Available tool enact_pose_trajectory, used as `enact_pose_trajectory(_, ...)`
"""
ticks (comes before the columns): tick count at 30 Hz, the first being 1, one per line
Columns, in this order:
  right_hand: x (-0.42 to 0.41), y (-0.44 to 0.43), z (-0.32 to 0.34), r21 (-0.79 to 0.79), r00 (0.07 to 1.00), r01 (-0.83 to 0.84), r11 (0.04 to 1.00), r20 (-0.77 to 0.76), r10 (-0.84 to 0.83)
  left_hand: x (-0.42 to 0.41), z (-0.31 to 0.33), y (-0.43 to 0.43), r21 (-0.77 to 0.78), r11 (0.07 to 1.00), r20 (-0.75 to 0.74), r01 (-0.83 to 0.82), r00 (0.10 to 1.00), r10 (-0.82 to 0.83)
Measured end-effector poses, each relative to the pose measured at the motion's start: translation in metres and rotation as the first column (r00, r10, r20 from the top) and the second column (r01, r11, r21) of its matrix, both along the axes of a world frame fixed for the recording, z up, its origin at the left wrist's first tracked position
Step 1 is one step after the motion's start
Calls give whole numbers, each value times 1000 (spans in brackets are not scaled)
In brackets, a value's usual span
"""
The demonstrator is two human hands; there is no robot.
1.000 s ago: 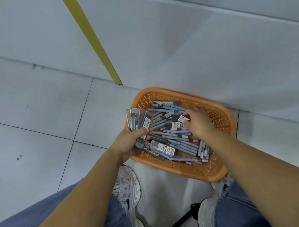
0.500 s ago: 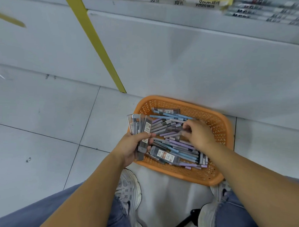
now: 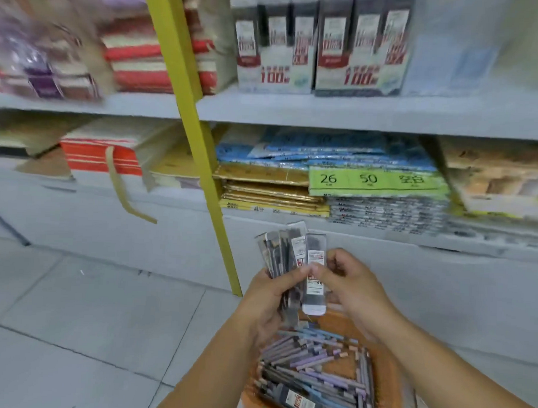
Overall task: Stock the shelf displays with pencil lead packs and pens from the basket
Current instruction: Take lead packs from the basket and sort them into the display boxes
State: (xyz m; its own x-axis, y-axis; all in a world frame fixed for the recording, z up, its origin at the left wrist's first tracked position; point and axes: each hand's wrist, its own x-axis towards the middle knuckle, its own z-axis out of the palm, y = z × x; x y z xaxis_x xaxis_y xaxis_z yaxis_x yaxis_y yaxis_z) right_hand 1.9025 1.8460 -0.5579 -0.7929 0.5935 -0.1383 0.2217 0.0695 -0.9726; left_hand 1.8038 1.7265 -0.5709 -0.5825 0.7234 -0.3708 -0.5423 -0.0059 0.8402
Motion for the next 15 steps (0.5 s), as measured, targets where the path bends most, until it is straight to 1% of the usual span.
enact_pose_trajectory(4, 13, 4, 75, 5, 993, -61, 998, -102, 61, -1, 66, 5, 119, 993, -155, 29, 988, -10)
enact_pose_trajectory(7, 22, 12, 129, 45, 971, -145, 988, -183, 151, -4, 113, 11, 158, 987, -257, 38, 966, 4)
enact_pose_trajectory(8, 24, 15, 146, 87, 970, -163, 983, -170, 176, -6, 128, 14, 168, 985, -283, 35, 959, 14)
enact_pose_trajectory(10, 28, 25, 170, 239, 979, -151, 959, -99, 179, -13, 154, 20, 184, 983, -318, 16, 947, 44)
enact_pose_trajectory(12, 28, 37, 186, 402, 985, -148, 904, -19, 169, -20, 173, 25, 193, 981, -333, -6, 940, 71)
enact_pose_trajectory(13, 27, 42, 192, 449, 986, -153, 880, 14, 165, -23, 178, 28, 190, 982, -336, -16, 938, 80)
enact_pose_trajectory(15, 24, 48, 203, 463, 984, -178, 868, 56, 172, -29, 180, 32, 198, 979, -326, -40, 940, 104)
